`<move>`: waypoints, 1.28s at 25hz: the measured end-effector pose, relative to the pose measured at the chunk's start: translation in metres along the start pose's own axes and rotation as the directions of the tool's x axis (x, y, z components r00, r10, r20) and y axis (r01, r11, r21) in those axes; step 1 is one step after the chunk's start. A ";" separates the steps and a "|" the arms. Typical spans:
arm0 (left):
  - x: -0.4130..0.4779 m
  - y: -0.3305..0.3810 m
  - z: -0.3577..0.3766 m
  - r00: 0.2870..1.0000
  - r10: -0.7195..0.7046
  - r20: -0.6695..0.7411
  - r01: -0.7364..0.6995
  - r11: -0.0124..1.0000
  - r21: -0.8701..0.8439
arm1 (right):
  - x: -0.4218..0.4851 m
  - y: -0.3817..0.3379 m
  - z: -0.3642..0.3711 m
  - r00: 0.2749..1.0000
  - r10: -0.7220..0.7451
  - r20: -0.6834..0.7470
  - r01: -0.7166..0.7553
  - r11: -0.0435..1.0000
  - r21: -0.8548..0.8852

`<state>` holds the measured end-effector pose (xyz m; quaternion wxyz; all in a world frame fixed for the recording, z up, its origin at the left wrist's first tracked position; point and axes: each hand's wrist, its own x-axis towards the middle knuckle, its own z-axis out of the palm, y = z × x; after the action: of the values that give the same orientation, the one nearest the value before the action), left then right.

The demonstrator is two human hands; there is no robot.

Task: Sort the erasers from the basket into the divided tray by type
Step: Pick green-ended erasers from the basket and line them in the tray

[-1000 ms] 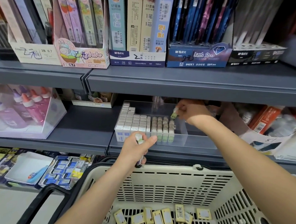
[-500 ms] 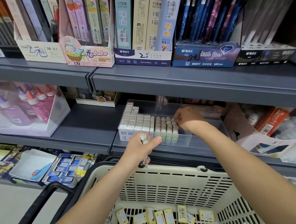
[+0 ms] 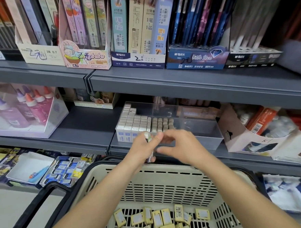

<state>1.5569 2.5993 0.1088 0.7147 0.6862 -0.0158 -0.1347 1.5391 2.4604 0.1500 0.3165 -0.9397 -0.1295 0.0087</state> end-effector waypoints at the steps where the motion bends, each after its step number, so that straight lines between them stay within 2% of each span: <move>1: -0.003 0.002 0.004 0.999 0.020 0.029 -0.020 1.000 -0.012 | -0.005 -0.004 0.002 1.000 -0.002 0.004 0.002 1.000 0.030; 4: -0.011 0.005 0.015 0.996 -0.077 0.045 0.078 0.996 -0.037 | -0.013 -0.007 0.008 0.999 0.044 -0.023 -0.041 0.992 0.122; 6: -0.014 0.005 0.022 0.981 -0.188 0.050 0.193 0.974 -0.121 | -0.015 -0.004 0.009 0.996 0.090 -0.001 -0.088 0.971 0.222; 8: -0.016 0.007 0.026 0.970 -0.237 0.052 0.243 0.946 -0.213 | -0.015 -0.001 0.006 0.992 0.122 0.040 -0.128 0.931 0.341; 11: -0.016 0.009 0.024 0.981 -0.193 0.009 0.190 0.952 -0.241 | -0.014 0.006 -0.008 0.989 0.144 0.037 -0.145 0.886 0.440; 13: -0.014 0.005 0.018 0.992 -0.125 -0.027 0.119 0.979 -0.168 | -0.008 0.014 -0.024 0.983 0.179 -0.033 -0.148 0.893 0.426; 16: -0.013 -0.003 0.009 0.999 -0.019 -0.032 0.018 1.000 -0.025 | 0.005 0.030 -0.051 0.951 0.218 -0.219 -0.136 0.931 0.340; 18: -0.013 -0.005 0.004 0.998 0.045 -0.054 -0.043 0.998 0.039 | 0.014 0.038 -0.058 0.945 0.161 -0.284 -0.129 0.983 0.129; 21: -0.010 -0.008 -0.004 0.987 0.134 -0.091 -0.119 0.980 0.157 | 0.024 0.047 -0.051 0.965 0.132 -0.227 -0.158 0.982 -0.102; 23: -0.008 -0.008 -0.007 0.986 0.136 -0.093 -0.119 0.979 0.168 | 0.030 0.053 -0.041 0.968 0.170 -0.186 -0.195 0.973 -0.125; 25: -0.006 -0.007 -0.009 0.988 0.127 -0.091 -0.114 0.985 0.133 | 0.037 0.059 -0.032 0.965 0.223 -0.135 -0.235 0.969 -0.076; 27: -0.004 -0.007 -0.011 0.987 0.129 -0.097 -0.119 0.987 0.105 | 0.043 0.063 -0.024 0.966 0.249 -0.072 -0.257 0.958 -0.127; 32: -0.001 -0.006 -0.010 0.990 0.123 -0.066 -0.116 0.989 0.090 | 0.050 0.058 -0.013 0.986 0.167 -0.003 -0.152 0.888 -0.434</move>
<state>1.5573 2.6091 0.1027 0.6913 0.7185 -0.0372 -0.0663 1.6022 2.4203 0.1290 0.0960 -0.9936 -0.0559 0.0216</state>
